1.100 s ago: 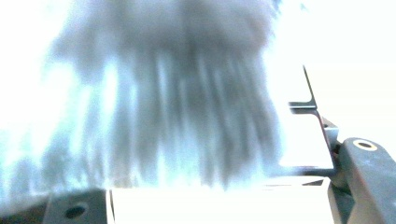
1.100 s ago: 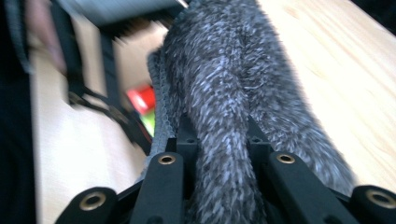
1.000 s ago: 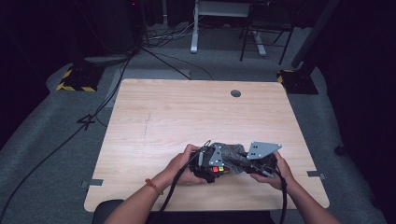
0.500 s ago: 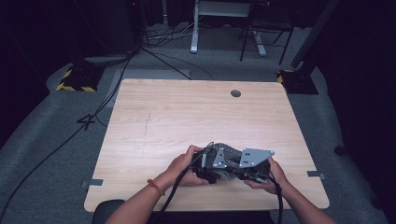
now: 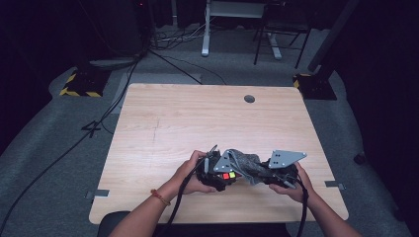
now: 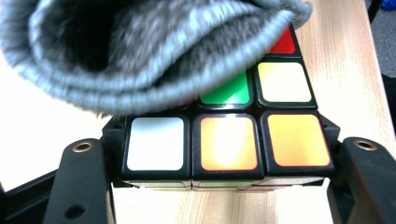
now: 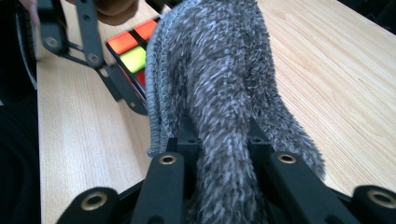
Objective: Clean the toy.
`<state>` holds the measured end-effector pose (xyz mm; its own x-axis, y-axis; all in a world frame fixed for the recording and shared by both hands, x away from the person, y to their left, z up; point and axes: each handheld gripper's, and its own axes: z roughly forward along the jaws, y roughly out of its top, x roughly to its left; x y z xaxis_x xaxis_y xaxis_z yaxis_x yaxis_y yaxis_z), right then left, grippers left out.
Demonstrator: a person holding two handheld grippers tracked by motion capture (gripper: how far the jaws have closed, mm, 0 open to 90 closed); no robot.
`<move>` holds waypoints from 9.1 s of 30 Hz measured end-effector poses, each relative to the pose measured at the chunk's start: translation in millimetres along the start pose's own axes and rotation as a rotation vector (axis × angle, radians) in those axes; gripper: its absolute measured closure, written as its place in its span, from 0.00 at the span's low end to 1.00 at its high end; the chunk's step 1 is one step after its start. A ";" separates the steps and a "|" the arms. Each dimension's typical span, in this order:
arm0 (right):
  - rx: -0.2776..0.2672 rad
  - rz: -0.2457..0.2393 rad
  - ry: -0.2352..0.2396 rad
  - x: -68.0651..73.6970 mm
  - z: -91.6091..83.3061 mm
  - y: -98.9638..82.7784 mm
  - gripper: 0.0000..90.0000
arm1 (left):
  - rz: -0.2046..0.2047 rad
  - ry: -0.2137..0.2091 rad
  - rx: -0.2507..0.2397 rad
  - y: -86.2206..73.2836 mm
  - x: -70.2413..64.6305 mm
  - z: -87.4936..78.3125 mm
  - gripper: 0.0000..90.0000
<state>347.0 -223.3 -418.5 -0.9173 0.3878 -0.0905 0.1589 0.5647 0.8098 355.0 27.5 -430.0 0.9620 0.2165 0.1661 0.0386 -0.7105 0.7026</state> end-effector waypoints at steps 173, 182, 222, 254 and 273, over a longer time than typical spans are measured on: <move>-0.149 0.061 0.096 6.3 11.2 -11.5 0.83 | 0.025 0.024 -0.165 3.4 -3.7 -25.5 0.37; -0.047 0.044 0.097 9.4 22.7 -17.9 0.83 | 0.028 0.019 -0.203 2.1 -0.2 -35.8 0.37; -0.149 0.055 0.081 13.9 21.1 1.0 0.83 | 0.020 -0.027 -0.178 -5.0 0.3 -27.1 0.36; -0.153 0.037 0.120 20.2 20.2 3.5 0.83 | -0.010 -0.033 -0.216 -3.7 6.8 -29.4 0.36; -0.102 0.089 0.123 3.5 23.6 -21.4 0.83 | 0.008 -0.024 -0.120 -0.7 3.1 -17.4 0.36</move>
<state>349.0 -216.9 -449.8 -0.9401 0.3373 0.0502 0.2089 0.4532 0.8666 353.3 40.4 -417.9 0.9685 0.1942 0.1561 0.0000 -0.6265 0.7794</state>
